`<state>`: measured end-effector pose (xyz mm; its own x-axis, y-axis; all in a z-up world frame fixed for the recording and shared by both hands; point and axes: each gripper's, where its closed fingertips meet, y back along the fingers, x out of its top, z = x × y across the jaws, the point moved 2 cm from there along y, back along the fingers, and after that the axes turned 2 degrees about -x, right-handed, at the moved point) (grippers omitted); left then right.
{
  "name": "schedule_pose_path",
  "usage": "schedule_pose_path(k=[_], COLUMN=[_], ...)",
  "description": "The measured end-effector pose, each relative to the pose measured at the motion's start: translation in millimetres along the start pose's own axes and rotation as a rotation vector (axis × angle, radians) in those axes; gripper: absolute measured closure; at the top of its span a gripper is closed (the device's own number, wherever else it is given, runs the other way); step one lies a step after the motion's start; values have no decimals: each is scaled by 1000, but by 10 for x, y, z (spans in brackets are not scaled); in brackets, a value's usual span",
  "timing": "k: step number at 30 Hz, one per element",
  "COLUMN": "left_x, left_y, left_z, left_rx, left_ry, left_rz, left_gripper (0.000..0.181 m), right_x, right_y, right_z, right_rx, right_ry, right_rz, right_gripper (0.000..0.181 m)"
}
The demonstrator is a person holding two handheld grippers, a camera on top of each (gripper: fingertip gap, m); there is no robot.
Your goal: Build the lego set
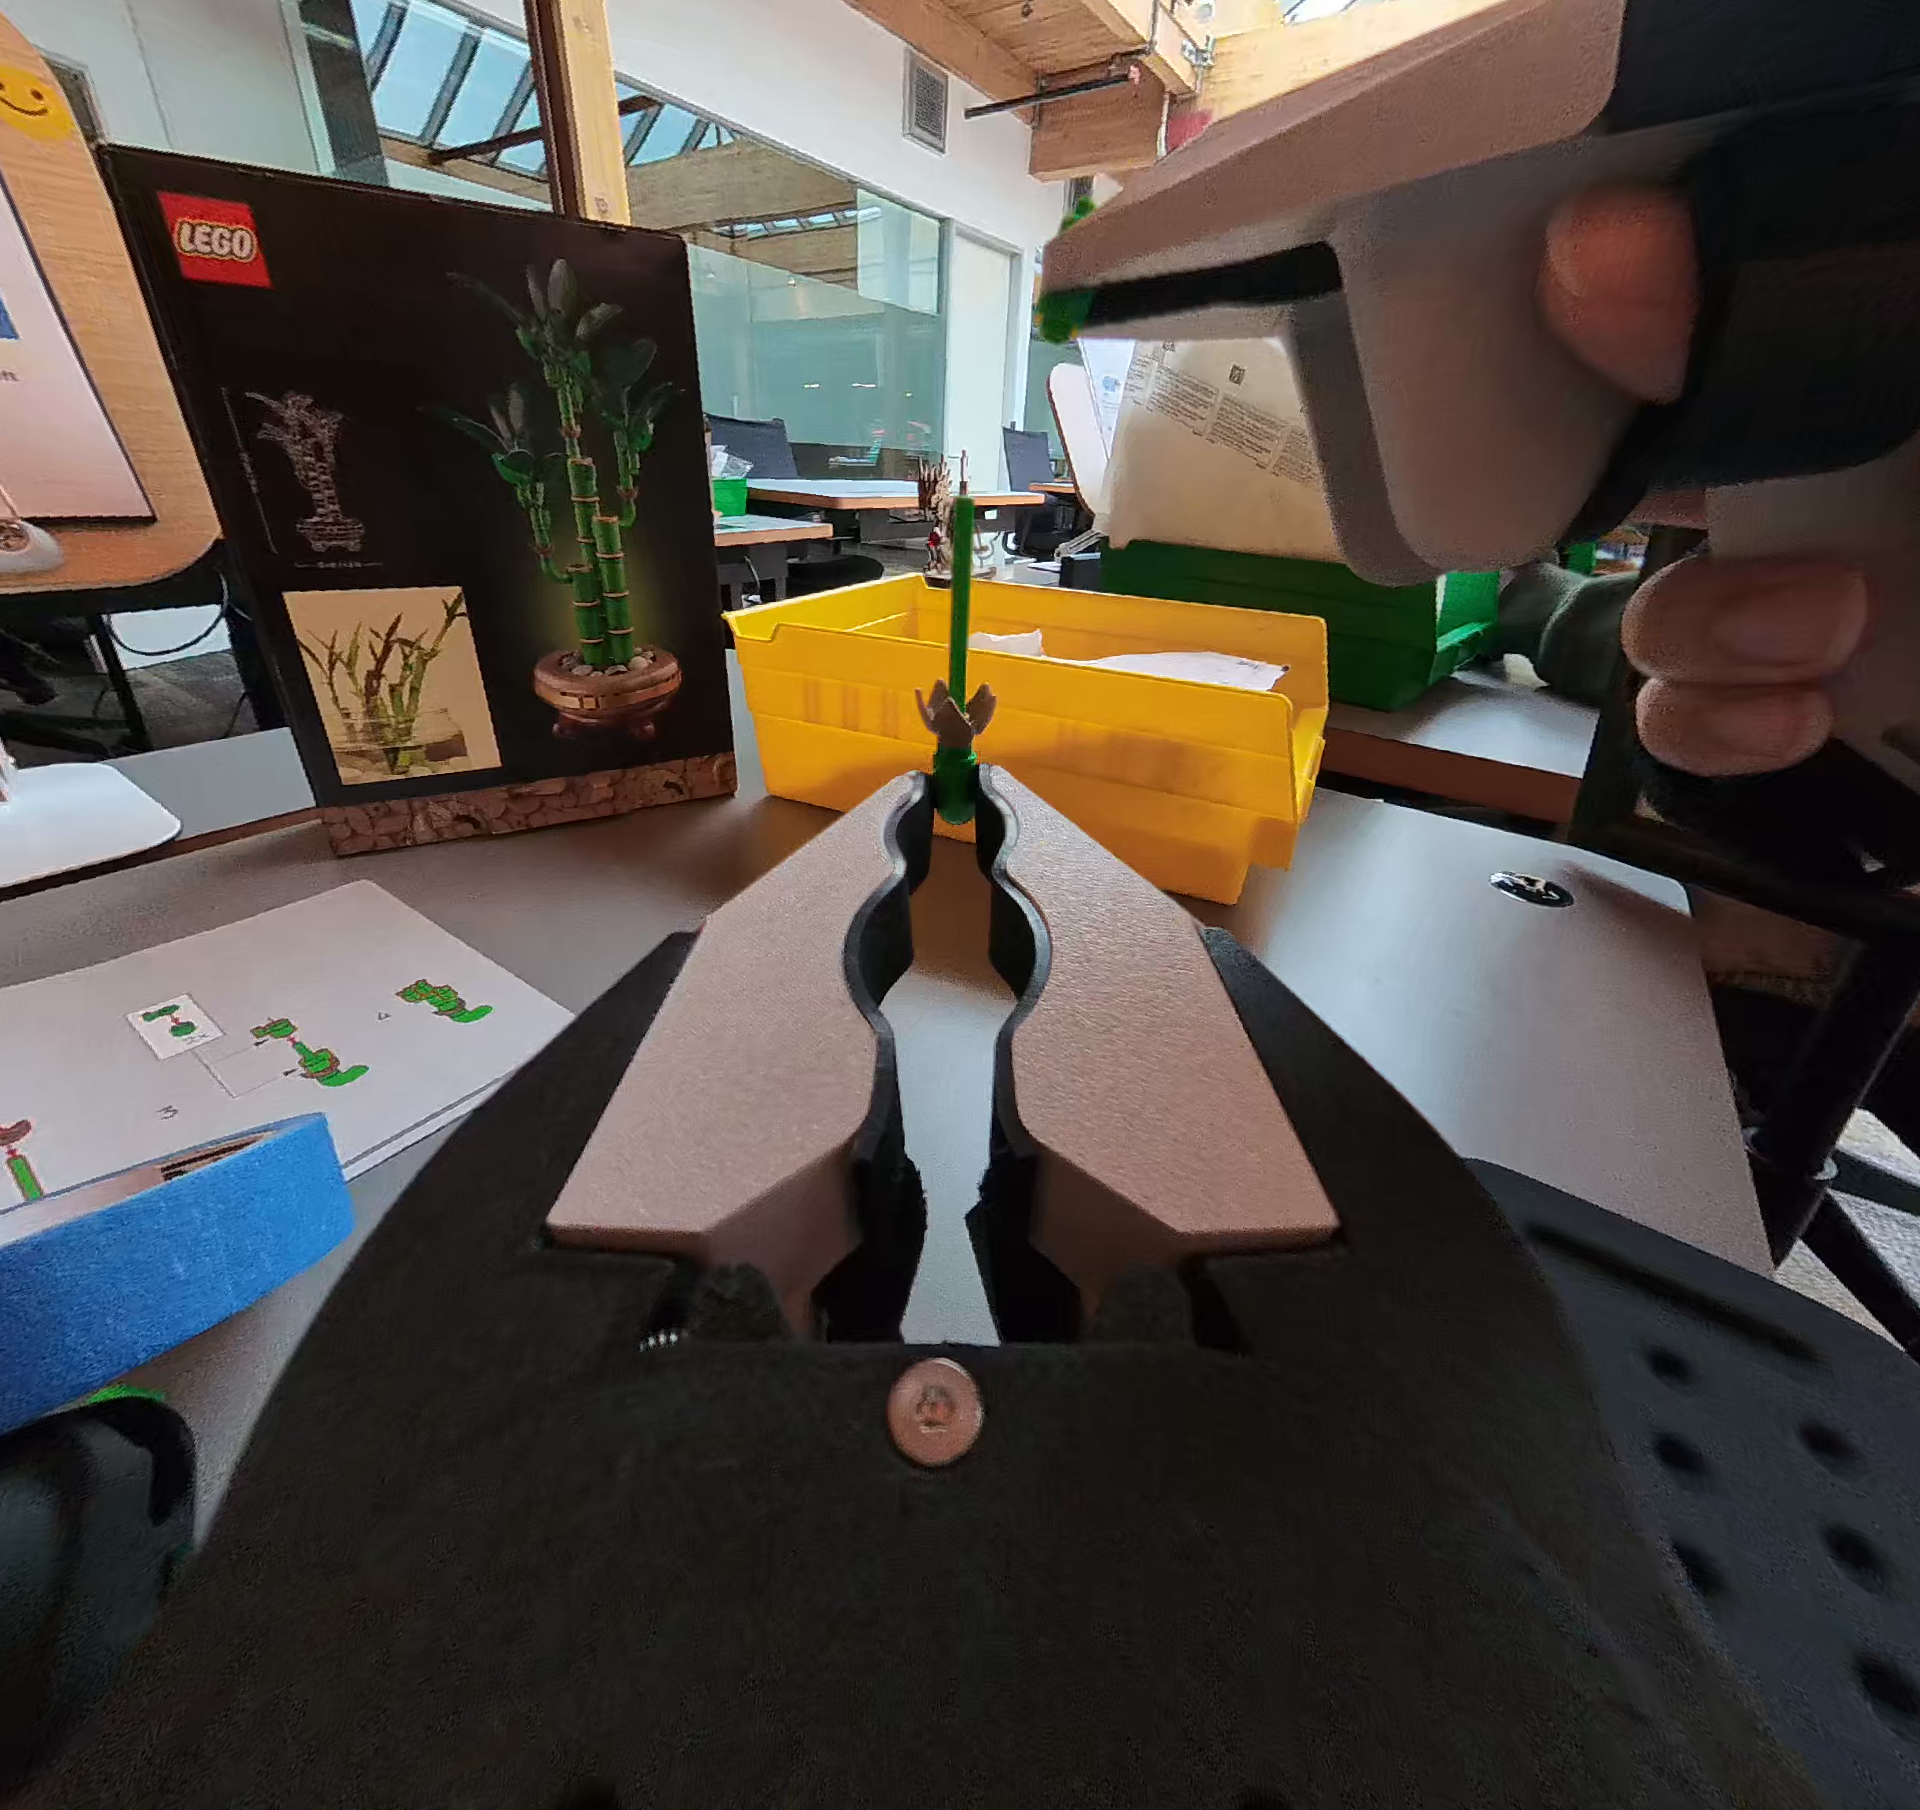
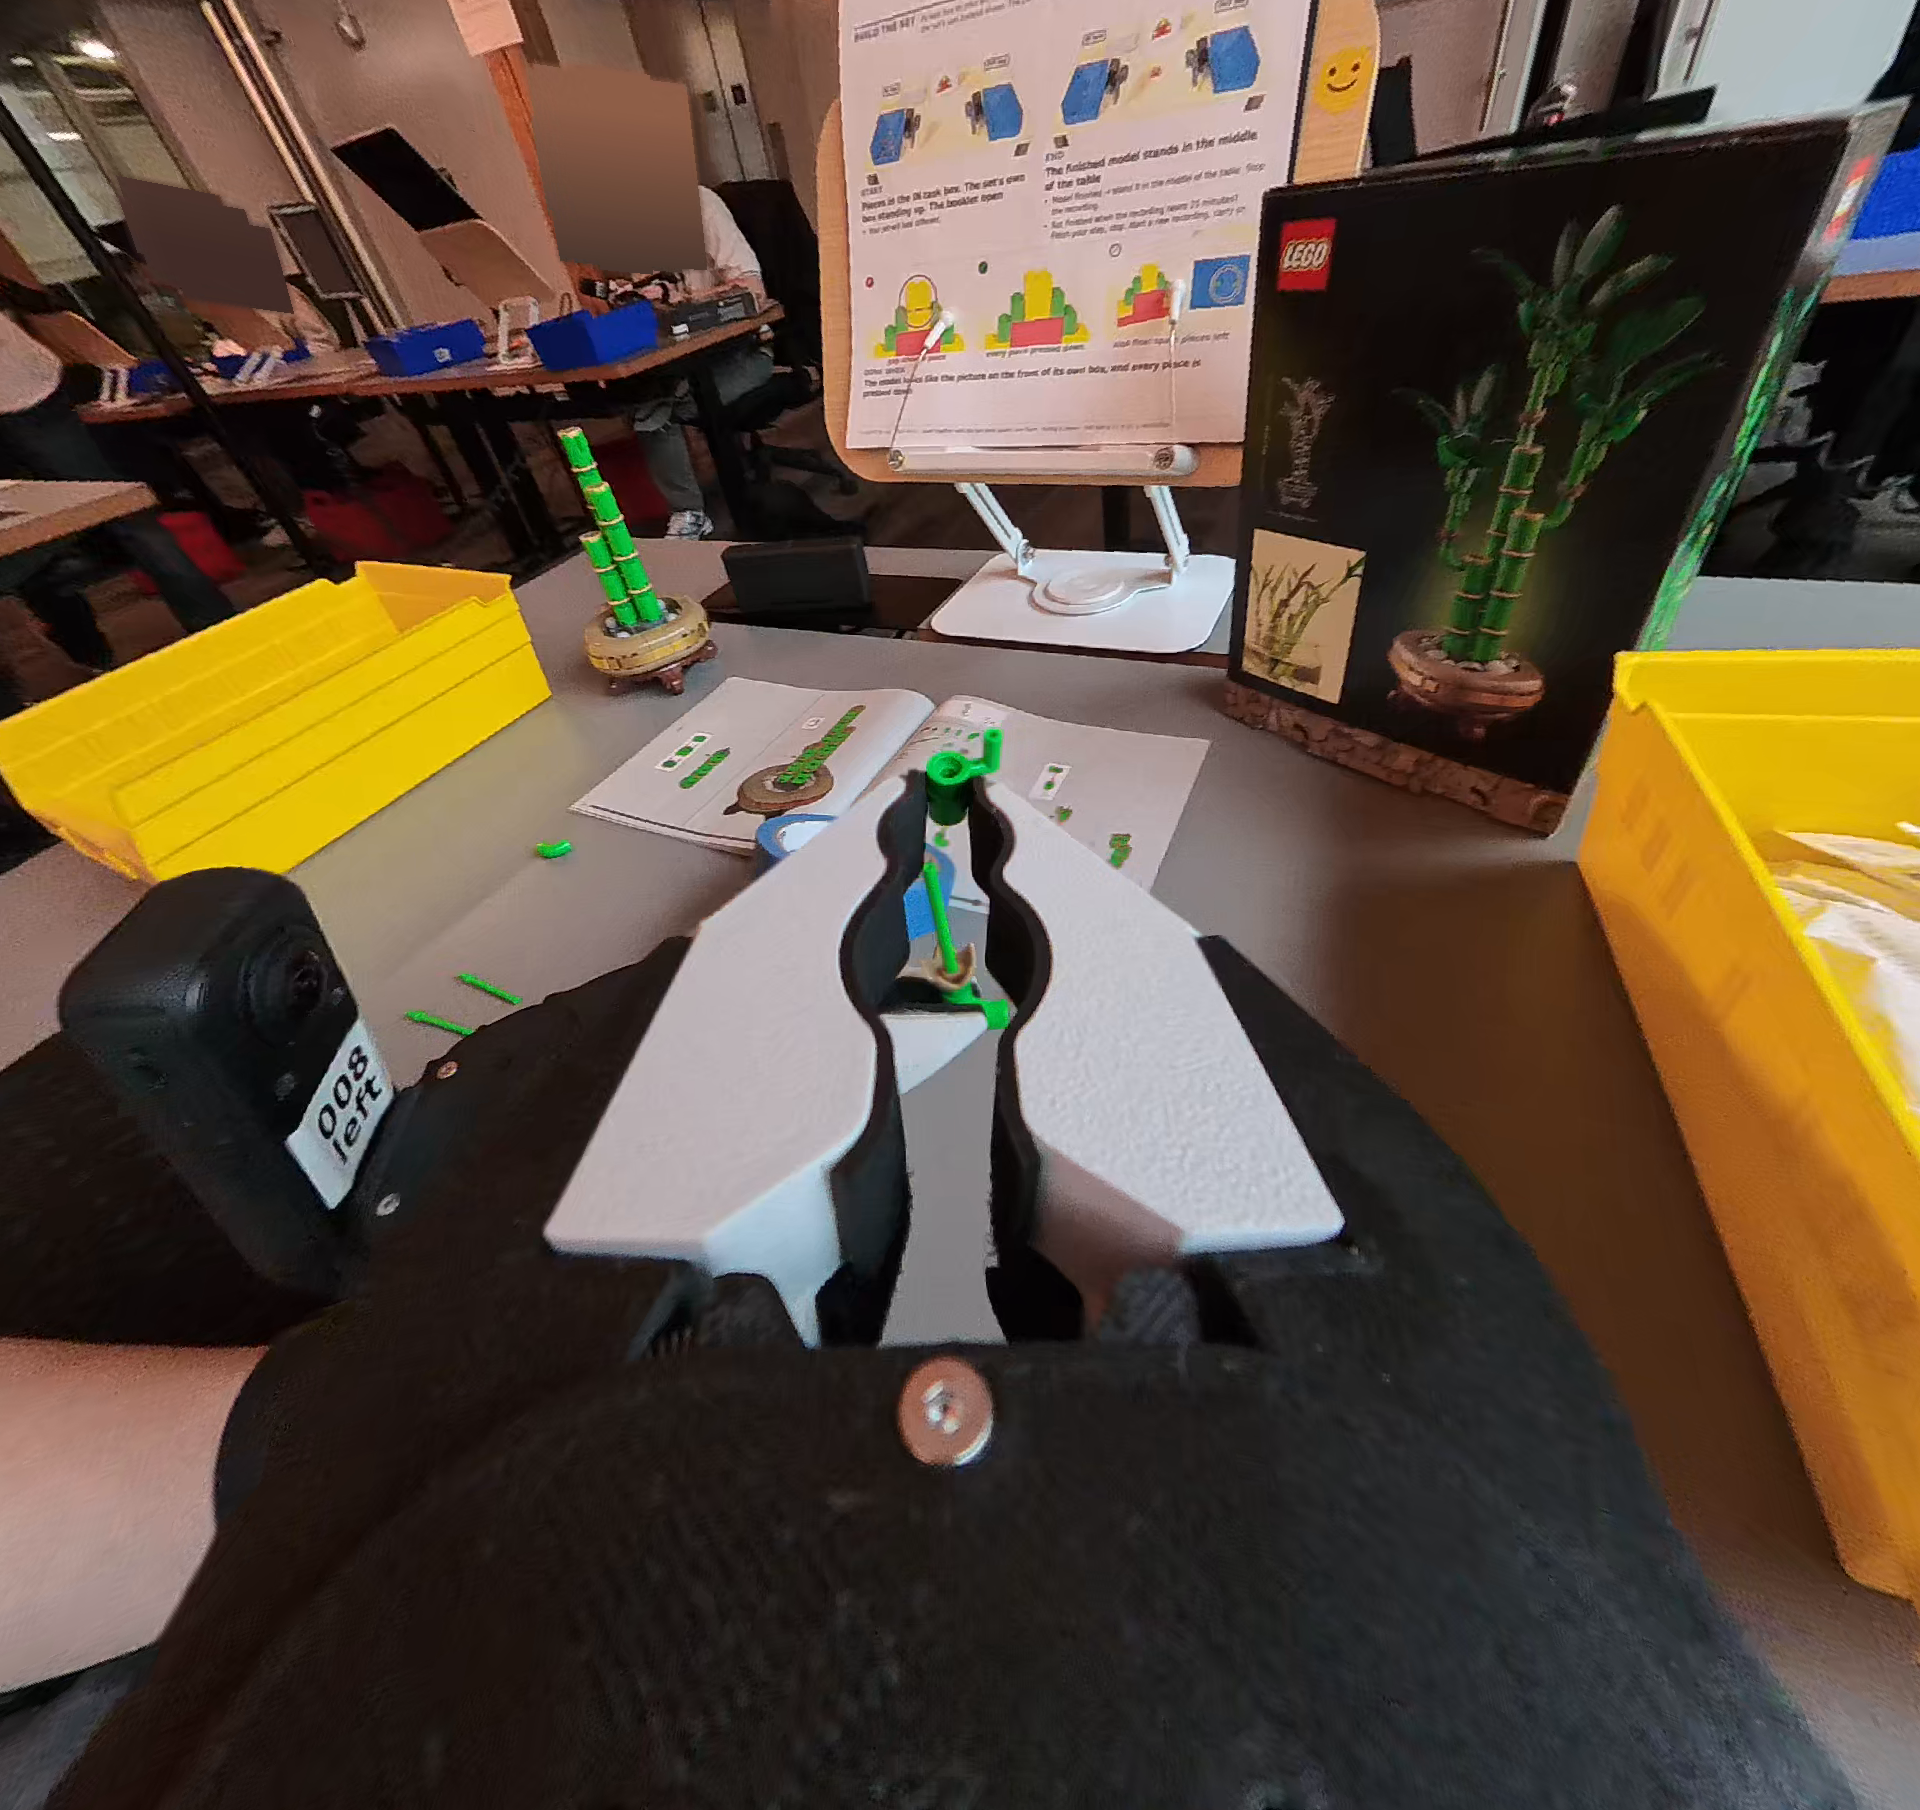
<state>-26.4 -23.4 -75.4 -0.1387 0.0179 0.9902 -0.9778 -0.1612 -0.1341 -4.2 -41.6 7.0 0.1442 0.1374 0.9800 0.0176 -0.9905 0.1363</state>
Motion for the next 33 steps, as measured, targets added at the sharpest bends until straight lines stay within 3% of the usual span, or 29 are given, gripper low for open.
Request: schedule_pose_path(k=[21,33], left_x=[-10,-67], left_y=[20,-1], left_z=[-42,-49], left_rx=[52,65], left_ry=[-55,-78], left_rz=[-13,-57], left_gripper=[177,177], right_x=[-111,-257], right_y=[-83,-174], right_z=[-41,-12], right_rx=[150,48], right_ry=[-284,-163], right_rz=[2,-80], right_gripper=[177,177])
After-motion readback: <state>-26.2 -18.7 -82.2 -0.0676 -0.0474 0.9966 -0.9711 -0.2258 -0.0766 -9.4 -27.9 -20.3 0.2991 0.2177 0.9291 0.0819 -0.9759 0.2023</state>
